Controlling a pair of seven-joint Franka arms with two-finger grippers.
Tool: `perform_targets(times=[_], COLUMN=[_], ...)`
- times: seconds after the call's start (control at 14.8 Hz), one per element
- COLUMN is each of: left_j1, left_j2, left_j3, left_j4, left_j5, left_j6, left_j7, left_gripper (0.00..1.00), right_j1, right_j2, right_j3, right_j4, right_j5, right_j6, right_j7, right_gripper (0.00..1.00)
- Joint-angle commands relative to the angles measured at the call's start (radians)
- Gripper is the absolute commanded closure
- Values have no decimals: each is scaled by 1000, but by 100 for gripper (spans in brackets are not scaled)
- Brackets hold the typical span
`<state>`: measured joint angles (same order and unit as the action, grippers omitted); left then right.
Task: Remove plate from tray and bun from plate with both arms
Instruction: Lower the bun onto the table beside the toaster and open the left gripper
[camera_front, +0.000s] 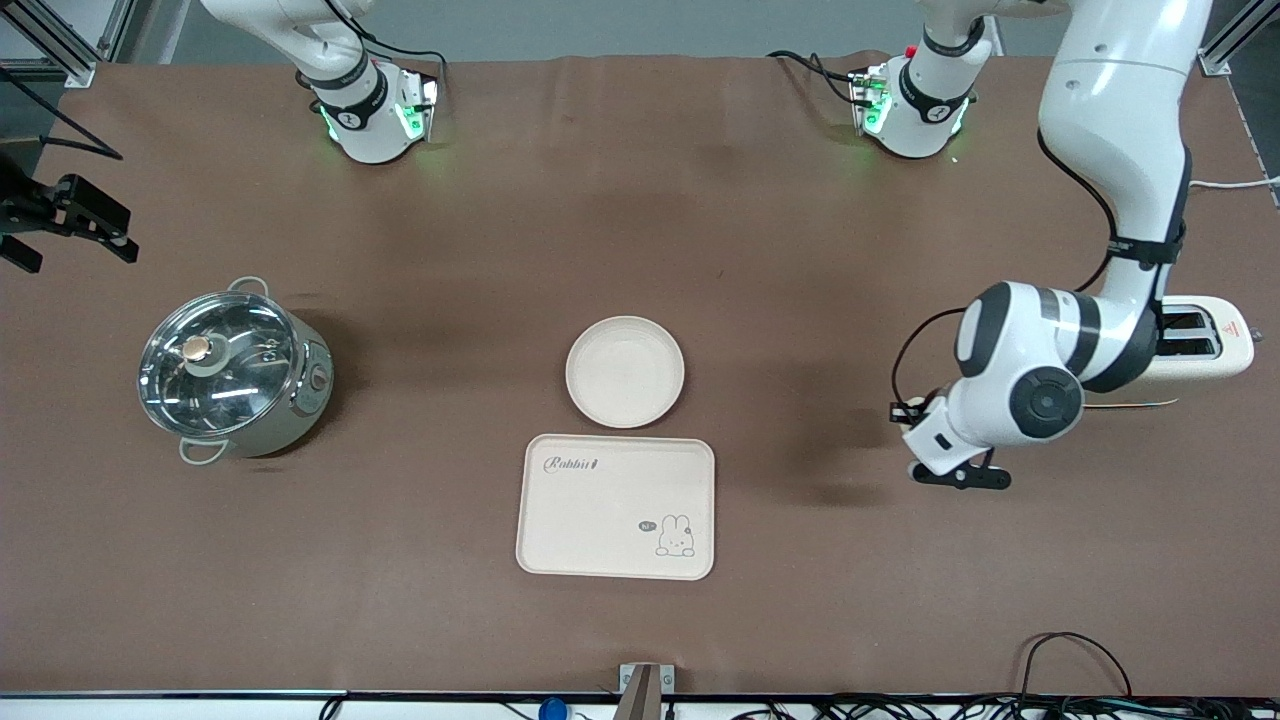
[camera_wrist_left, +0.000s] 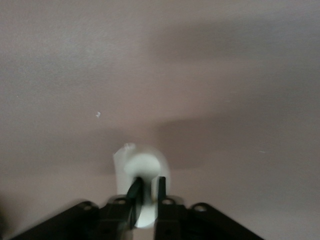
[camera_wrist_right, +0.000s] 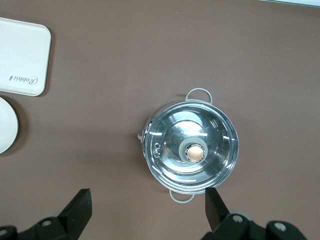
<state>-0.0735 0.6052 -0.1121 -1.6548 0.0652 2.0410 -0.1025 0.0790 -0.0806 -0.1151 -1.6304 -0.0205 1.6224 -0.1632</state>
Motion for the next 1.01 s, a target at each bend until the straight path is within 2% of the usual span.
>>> perform_targets(times=[0.0,0.07,0.13,0.74,0.94], left_j1=[0,4,4,0,4], left_j2=[31,31,31,-10,-74], left_j3=[-11,-11,-11,-12,-14], left_j4=[1,0,0,19,82], left_j5=[2,4,4,4,2], left_j6=[28,31,31,19,-54], left_j7=[-2,0,-2,-11,-6], left_gripper=[38,10,0,0,0], right_j1=[10,8,8,11,13], right_j2=[9,13,16,53,53], right_j3=[5,5,5,6,6], right_j4=[27,29,34,40,40], right_j5=[-19,-19,-19,-10,-9], right_j6=[-6,-6,-4,-2,-3], right_j7=[-10,-12,-10,-9,-9], right_gripper=[0,0,0,0,0])
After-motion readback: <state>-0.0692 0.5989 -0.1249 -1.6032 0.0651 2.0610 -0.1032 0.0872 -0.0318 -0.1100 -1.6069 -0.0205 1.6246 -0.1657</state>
